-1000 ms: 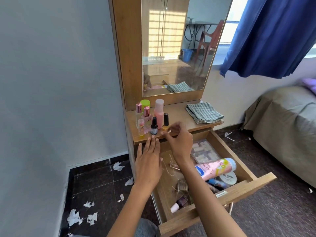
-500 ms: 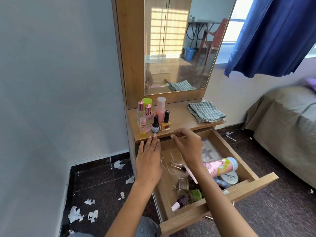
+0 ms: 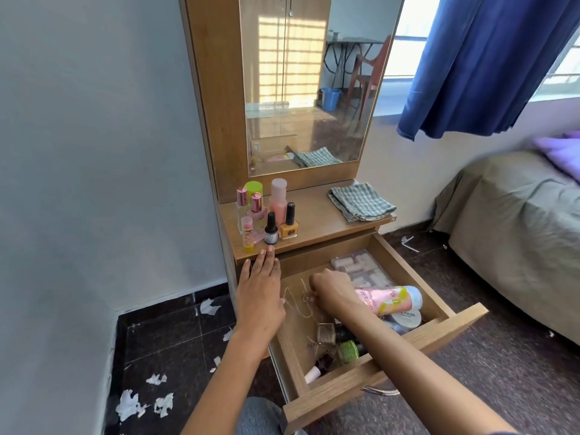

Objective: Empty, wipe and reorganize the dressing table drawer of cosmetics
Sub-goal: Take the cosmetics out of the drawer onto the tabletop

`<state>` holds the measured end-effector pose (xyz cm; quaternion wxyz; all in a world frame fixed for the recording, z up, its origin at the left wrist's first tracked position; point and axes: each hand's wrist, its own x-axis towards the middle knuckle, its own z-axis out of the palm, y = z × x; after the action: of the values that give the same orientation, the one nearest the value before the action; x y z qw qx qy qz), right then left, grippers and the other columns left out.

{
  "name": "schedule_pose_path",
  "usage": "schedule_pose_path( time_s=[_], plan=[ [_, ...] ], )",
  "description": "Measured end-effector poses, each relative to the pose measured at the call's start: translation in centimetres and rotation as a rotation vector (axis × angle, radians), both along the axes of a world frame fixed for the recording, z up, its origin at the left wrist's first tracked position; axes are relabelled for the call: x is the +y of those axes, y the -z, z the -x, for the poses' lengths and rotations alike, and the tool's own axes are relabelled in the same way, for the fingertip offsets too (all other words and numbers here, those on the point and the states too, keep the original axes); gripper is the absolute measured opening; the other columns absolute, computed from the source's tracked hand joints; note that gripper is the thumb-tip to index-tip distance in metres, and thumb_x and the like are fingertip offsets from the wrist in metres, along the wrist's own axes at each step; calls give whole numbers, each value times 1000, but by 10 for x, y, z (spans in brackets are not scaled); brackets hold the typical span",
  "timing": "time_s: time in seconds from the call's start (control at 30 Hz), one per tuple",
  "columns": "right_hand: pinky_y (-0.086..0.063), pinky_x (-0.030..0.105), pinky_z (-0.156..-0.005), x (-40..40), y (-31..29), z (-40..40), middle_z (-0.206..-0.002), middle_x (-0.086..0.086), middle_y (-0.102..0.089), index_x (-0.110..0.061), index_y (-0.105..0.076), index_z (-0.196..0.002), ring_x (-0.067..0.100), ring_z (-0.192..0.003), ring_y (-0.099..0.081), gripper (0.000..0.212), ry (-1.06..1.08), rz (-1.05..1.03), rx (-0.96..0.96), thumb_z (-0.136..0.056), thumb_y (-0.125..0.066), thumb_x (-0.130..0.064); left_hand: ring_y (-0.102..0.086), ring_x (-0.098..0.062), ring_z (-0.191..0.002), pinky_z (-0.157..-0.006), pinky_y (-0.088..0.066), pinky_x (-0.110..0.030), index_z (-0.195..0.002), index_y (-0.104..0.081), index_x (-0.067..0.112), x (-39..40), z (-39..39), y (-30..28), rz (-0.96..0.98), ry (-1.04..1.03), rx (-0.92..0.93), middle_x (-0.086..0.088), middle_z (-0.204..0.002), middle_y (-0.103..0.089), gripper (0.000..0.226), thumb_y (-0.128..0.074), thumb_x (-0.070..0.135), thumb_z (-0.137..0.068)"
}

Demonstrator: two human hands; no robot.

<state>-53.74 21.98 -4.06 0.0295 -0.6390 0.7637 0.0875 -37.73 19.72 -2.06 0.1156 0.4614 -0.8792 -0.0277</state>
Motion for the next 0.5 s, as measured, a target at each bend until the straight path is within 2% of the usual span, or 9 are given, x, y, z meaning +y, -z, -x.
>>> schedule_pose_path(
  time_s=[0.07, 0.13, 0.27, 0.33, 0.4, 0.5],
  plan=[
    [-53, 39, -82, -2, 2, 0, -108, 9, -68, -12, -66, -104, 29, -103, -65, 20, 9, 26, -40, -89, -55, -6, 4, -15, -145, -118, 2, -36, -150, -15, 15, -1, 0, -1, 0, 5, -1, -2, -159, 1, 79, -61, 33, -88],
    [-56, 38, -82, -2, 3, 0, -103, 5, -70, -17, -69, -99, 25, -98, -67, 15, 69, 109, -176, -86, -61, -13, 4, -15, -145, -118, 2, -36, -150, -16, 15, -1, 0, -1, 0, 8, 9, -1, -159, 0, 77, -60, 33, -89],
    [-59, 29, -73, 9, -1, -6, -81, -8, -73, -21, -72, -85, 2, -76, -68, 13, 184, 478, -772, -75, -79, -19, 3, -14, -145, -118, 1, -36, -149, -17, 14, 0, -1, 0, 15, 12, 40, -2, -159, -1, 72, -57, 31, -91],
    [-58, 21, -70, 15, -9, -18, -79, -9, -73, -21, -71, -86, 0, -74, -69, 17, 171, 685, -1032, -73, -82, -17, 1, -14, -145, -118, 1, -35, -149, -18, 14, 0, -2, 1, 33, 14, 67, -2, -159, -5, 70, -55, 29, -92],
    [-57, 19, -72, 14, -16, -29, -82, -8, -73, -19, -72, -90, 3, -78, -70, 20, 168, 842, -1161, -74, -82, -13, 2, -14, -145, -117, 5, -35, -150, -15, 14, 1, -4, 1, 37, 14, 72, -3, -159, -4, 70, -53, 31, -93],
    [-57, 21, -76, 3, -22, -43, -88, -6, -74, -13, -72, -98, 5, -83, -70, 23, 195, 958, -1213, -76, -80, -10, 11, -17, -144, -113, 14, -35, -151, -6, 10, 9, -8, 4, 57, -28, 62, -7, -158, 5, 76, -49, 39, -94]
  ],
)
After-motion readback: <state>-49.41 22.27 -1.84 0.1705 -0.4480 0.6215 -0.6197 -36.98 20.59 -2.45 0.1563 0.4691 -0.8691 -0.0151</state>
